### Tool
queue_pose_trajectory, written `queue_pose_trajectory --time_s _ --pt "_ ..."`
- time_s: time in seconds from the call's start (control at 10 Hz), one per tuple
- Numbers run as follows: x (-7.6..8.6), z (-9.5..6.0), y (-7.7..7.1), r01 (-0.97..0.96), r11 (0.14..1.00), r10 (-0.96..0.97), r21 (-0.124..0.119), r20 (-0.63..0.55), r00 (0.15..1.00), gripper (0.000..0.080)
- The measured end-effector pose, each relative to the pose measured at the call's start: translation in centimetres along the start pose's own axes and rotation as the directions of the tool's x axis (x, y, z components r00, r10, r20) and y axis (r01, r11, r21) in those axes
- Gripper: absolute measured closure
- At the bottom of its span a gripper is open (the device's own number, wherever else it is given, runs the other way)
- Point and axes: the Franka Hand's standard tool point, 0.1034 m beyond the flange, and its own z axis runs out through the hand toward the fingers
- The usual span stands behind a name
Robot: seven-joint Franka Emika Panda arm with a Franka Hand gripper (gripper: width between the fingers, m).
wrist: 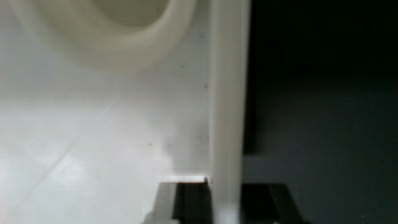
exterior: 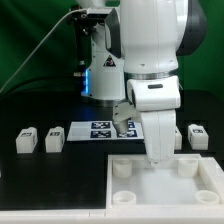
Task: Assemble one leg
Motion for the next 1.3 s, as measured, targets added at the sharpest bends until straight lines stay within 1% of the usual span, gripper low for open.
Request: queue_pose_trajectory --time_s 0.1,0.2,0.3,0.4,0.5,0.6,0.9,1.3 --pt "-0.06 0.02 0.0 -0.001 1.0 0.001 0.0 0.0 1.0 0.0735" --pt "-0.08 0.01 0.0 -0.001 1.0 0.001 0.0 0.0 1.0 0.0535" --pt "-0.1 0.02 0.0 -0.002 1.0 0.002 0.0 0.0 1.0 0.0535" --pt "-0.12 0.02 0.0 -0.002 1.0 0.002 0.0 0.0 1.0 0.034" --pt "-0.14 0.02 0.0 -0.003 1.0 0.003 0.0 0.001 1.0 0.0217" --pt "-0.16 0.01 0.01 -0.003 1.0 0.003 0.0 0.001 1.0 0.017" --pt "-0.21 0.01 0.01 -0.004 1.0 0.004 0.0 0.001 1.0 0.0151" --pt "-0.27 -0.14 0.02 -0.017 1.0 0.017 -0.003 0.001 1.0 0.015"
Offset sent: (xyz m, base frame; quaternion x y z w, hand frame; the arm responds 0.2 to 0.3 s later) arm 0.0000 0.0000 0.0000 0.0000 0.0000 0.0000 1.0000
